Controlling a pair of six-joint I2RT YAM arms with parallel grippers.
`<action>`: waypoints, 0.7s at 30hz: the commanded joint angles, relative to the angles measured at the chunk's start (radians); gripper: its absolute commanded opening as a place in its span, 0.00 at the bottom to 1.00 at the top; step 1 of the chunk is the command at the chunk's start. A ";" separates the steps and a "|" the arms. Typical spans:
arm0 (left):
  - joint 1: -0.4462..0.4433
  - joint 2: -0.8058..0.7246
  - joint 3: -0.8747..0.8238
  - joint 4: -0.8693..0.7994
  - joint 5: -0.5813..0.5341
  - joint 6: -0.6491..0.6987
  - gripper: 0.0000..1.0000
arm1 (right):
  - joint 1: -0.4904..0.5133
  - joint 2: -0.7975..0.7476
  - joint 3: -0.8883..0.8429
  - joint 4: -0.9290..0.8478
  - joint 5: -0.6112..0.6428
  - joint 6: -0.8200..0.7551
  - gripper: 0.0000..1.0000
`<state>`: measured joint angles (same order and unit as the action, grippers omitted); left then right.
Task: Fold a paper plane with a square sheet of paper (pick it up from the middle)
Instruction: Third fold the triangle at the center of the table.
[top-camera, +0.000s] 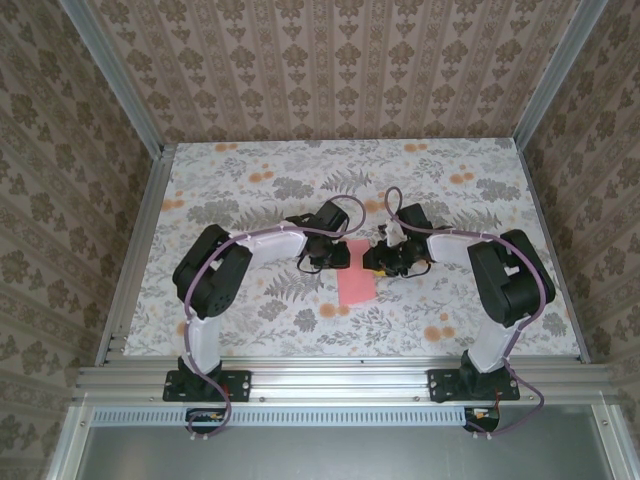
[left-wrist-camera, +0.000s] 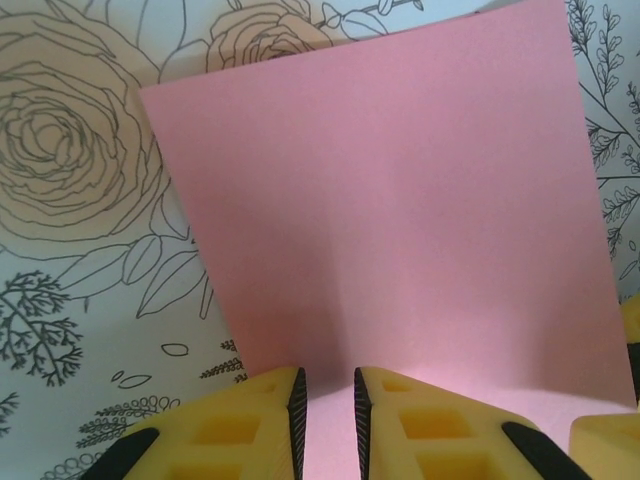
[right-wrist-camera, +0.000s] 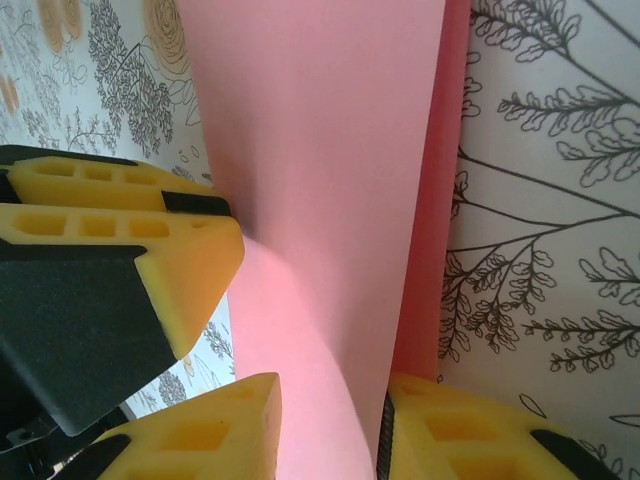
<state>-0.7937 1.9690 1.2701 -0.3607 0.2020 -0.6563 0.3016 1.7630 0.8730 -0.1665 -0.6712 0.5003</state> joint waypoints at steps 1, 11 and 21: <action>-0.009 -0.010 0.023 -0.024 -0.010 0.036 0.24 | -0.005 0.011 0.010 -0.034 -0.031 -0.013 0.27; -0.050 -0.110 -0.016 -0.002 -0.087 0.074 0.31 | -0.005 -0.003 -0.035 0.014 -0.003 0.046 0.13; -0.168 -0.309 -0.213 0.133 -0.248 0.095 0.40 | -0.005 -0.014 -0.070 0.099 -0.011 0.120 0.06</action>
<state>-0.9360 1.7050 1.1004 -0.2695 0.0311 -0.5945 0.3008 1.7626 0.8204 -0.1108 -0.6735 0.5819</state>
